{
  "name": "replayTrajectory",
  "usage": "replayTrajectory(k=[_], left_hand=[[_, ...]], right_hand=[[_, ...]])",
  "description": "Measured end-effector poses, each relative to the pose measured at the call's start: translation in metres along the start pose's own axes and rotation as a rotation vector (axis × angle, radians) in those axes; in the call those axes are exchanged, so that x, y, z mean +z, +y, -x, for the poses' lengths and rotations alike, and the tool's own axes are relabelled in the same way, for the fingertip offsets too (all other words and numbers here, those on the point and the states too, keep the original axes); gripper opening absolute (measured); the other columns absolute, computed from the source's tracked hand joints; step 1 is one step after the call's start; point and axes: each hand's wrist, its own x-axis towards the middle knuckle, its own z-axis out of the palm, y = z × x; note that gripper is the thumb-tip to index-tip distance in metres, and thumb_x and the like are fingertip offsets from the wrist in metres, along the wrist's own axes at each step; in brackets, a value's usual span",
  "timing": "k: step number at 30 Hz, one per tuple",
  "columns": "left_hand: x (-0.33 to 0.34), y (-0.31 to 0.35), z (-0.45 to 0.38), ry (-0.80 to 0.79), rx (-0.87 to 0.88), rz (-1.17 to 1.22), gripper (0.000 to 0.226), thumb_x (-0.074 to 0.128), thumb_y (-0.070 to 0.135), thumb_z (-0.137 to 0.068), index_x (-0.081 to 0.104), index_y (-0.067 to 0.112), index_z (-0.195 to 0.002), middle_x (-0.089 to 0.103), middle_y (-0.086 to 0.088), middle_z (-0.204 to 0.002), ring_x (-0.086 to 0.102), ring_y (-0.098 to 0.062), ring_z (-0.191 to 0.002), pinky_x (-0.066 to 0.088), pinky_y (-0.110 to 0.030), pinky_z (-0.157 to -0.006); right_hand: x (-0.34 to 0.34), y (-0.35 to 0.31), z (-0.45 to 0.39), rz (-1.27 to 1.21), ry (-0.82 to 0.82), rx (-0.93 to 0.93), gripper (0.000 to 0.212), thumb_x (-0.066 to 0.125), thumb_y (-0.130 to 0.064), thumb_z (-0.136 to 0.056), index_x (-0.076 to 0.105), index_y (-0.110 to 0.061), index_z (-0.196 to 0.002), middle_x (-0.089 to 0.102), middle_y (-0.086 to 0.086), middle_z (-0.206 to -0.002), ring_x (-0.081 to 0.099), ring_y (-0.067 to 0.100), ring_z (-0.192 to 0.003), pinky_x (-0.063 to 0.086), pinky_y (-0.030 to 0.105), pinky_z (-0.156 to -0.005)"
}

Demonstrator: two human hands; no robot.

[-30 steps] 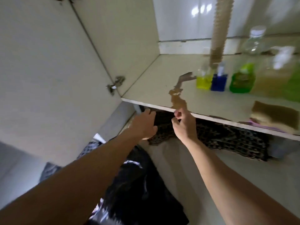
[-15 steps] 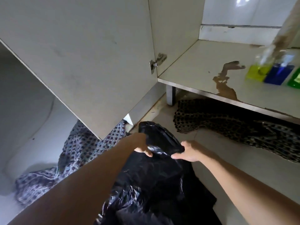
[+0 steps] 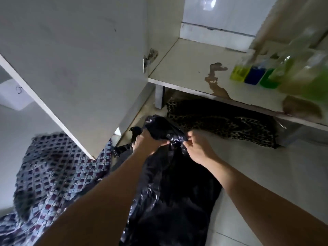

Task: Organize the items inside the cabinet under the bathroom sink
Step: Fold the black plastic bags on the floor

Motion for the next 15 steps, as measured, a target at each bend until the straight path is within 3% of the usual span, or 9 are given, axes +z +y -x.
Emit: replayTrajectory(k=[5,8,9,11,12,15], left_hand=[[-0.009,0.033,0.026,0.185,0.194,-0.085,0.081,0.079,0.047,-0.067,0.042,0.019,-0.133,0.064,-0.018,-0.117,0.059,-0.038,-0.108,0.05,-0.044,-0.087],[-0.013,0.053,0.044,0.241,0.375,-0.136,0.075,0.075,0.034,-0.074,0.04,0.024,-0.139,0.064,-0.014,-0.118,0.06,-0.035,-0.108,0.051,-0.042,-0.089],[-0.016,0.061,0.049,0.237,0.419,-0.135,0.072,0.075,0.032,-0.075,0.041,0.027,-0.139,0.064,-0.012,-0.119,0.06,-0.033,-0.108,0.051,-0.042,-0.09],[-0.024,0.075,0.057,0.188,0.479,-0.119,0.067,0.074,0.028,-0.076,0.046,0.034,-0.136,0.065,-0.009,-0.119,0.061,-0.03,-0.107,0.051,-0.04,-0.093],[-0.029,0.082,0.062,0.152,0.497,-0.098,0.064,0.074,0.026,-0.076,0.049,0.036,-0.133,0.066,-0.007,-0.117,0.061,-0.027,-0.105,0.052,-0.037,-0.092],[-0.046,0.106,0.086,0.012,0.557,-0.048,0.063,0.075,0.02,-0.077,0.052,0.035,-0.133,0.063,-0.004,-0.118,0.059,-0.016,-0.1,0.048,-0.022,-0.088]], right_hand=[[-0.007,0.013,0.028,0.022,0.037,0.011,0.026,0.044,-0.024,-0.097,0.059,-0.004,-0.096,0.065,0.015,-0.089,0.06,0.03,-0.087,0.043,0.031,-0.07],[-0.01,0.029,0.036,-0.035,-0.018,0.038,0.023,0.047,-0.027,-0.096,0.062,-0.01,-0.092,0.062,0.004,-0.078,0.059,0.022,-0.081,0.044,0.022,-0.061],[-0.014,0.032,0.037,-0.098,-0.058,0.059,0.022,0.052,-0.029,-0.094,0.062,-0.013,-0.104,0.065,0.004,-0.09,0.061,0.022,-0.091,0.048,0.021,-0.071],[-0.025,0.03,0.043,-0.237,-0.109,0.115,0.057,0.06,-0.039,-0.089,0.04,-0.018,-0.138,0.056,0.003,-0.124,0.053,0.023,-0.119,0.044,0.031,-0.099],[-0.034,0.026,0.046,-0.272,-0.095,0.112,0.067,0.062,-0.044,-0.086,0.032,-0.022,-0.142,0.052,-0.001,-0.127,0.05,0.021,-0.119,0.041,0.031,-0.099],[-0.062,0.013,0.049,-0.373,0.074,0.016,0.039,0.066,-0.043,-0.084,0.053,-0.026,-0.117,0.063,-0.007,-0.097,0.059,0.017,-0.09,0.043,0.024,-0.068]])
